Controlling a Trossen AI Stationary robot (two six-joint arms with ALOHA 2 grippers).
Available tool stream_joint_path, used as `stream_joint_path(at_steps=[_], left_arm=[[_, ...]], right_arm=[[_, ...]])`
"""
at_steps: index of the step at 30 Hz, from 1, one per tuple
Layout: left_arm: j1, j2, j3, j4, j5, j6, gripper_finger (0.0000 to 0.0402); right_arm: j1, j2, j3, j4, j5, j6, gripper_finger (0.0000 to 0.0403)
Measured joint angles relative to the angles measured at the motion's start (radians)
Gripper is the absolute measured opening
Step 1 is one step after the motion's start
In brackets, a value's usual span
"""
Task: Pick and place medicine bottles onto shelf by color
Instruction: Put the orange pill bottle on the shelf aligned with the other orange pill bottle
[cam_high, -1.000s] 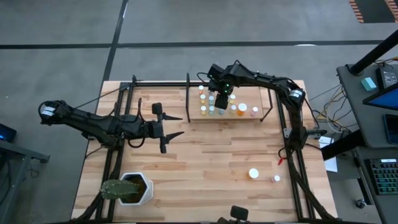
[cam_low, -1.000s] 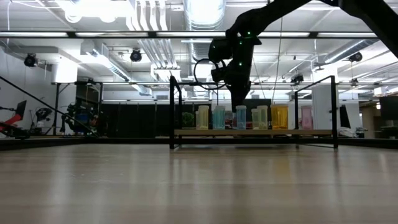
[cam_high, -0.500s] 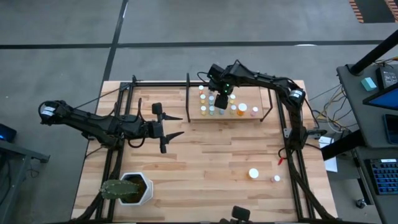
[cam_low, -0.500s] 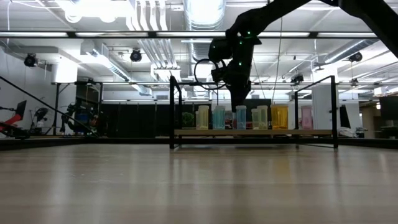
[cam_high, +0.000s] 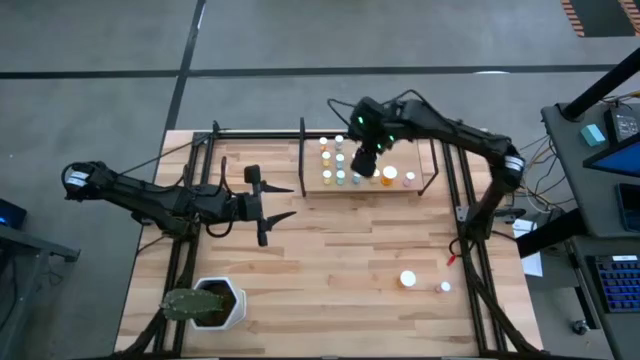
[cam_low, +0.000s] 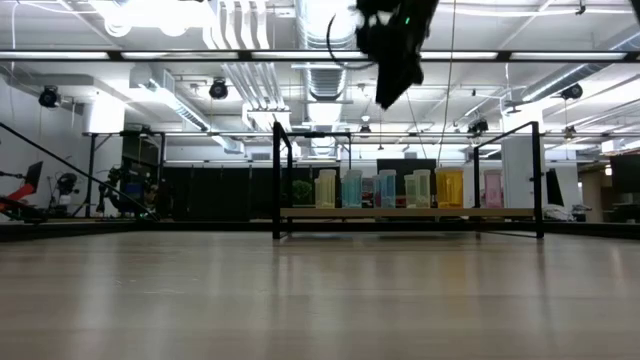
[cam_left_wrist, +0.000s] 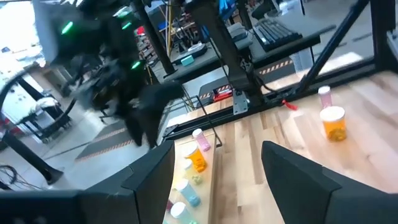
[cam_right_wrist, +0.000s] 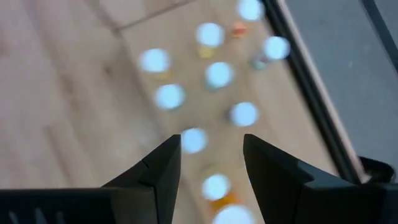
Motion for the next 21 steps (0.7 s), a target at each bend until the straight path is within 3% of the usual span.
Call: stream_joint_path(at_steps=[10, 17, 21], left_arm=[[-0.001, 0.024, 0.000, 0.032, 0.005, -0.117, 0.0224], [-0.001, 0.075, 0.000, 0.105, 0.007, -0.122, 0.0224], [-0.001, 0.095, 0.000, 0.137, 0.008, -0.130, 0.0224]], right_arm=[[0.338, -0.240, -0.214, 0.015, -0.001, 0.332, 0.0155], [0.515, -0.315, -0.327, 0.025, -0.001, 0.683, 0.0206], [0.587, -0.318, -0.360, -0.005, -0.084, 0.823, 0.0235]])
